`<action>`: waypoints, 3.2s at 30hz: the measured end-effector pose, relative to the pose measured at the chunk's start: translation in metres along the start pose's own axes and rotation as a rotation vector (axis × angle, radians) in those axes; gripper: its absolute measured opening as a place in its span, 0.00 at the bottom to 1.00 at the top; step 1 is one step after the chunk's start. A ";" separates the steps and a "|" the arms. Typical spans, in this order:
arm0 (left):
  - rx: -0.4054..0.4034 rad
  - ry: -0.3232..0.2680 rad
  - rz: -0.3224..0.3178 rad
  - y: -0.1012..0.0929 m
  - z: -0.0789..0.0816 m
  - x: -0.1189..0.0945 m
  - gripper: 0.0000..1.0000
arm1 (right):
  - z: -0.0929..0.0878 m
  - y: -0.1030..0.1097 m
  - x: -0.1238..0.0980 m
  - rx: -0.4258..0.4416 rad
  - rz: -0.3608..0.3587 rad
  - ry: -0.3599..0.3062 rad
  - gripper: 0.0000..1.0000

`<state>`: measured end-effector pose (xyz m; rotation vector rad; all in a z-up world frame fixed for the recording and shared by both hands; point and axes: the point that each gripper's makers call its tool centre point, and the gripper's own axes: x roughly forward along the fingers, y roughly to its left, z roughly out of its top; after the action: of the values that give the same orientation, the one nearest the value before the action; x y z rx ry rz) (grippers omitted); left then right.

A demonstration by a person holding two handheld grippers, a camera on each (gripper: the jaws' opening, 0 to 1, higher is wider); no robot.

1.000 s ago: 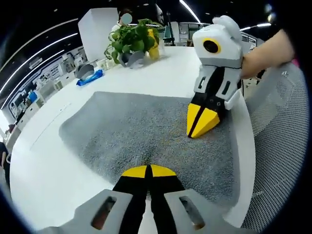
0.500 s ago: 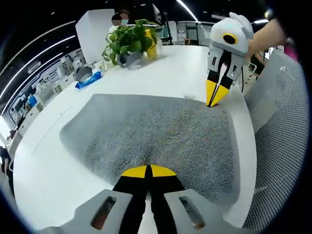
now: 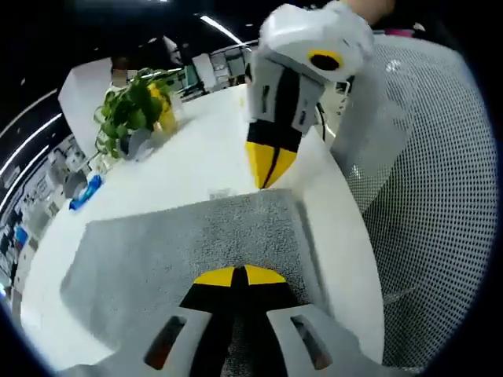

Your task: Fold the towel on the table until its edges align and the towel forms a compact rectangular stack.

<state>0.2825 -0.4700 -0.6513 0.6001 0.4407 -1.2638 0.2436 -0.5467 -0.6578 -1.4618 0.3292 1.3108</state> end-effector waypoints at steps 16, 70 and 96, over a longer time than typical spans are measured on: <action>-0.316 -0.053 -0.070 0.003 0.012 -0.008 0.06 | 0.037 -0.041 -0.006 0.019 -0.115 -0.099 0.16; -0.031 -0.012 -0.107 -0.014 0.028 -0.024 0.17 | 0.079 -0.090 -0.007 0.576 0.042 -0.340 0.05; -0.676 -0.216 0.147 0.092 -0.028 -0.120 0.09 | 0.022 -0.122 -0.027 1.430 -0.012 -0.671 0.05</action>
<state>0.3417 -0.3460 -0.5830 -0.0764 0.5916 -0.9449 0.3164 -0.4948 -0.5681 0.1743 0.6067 1.0258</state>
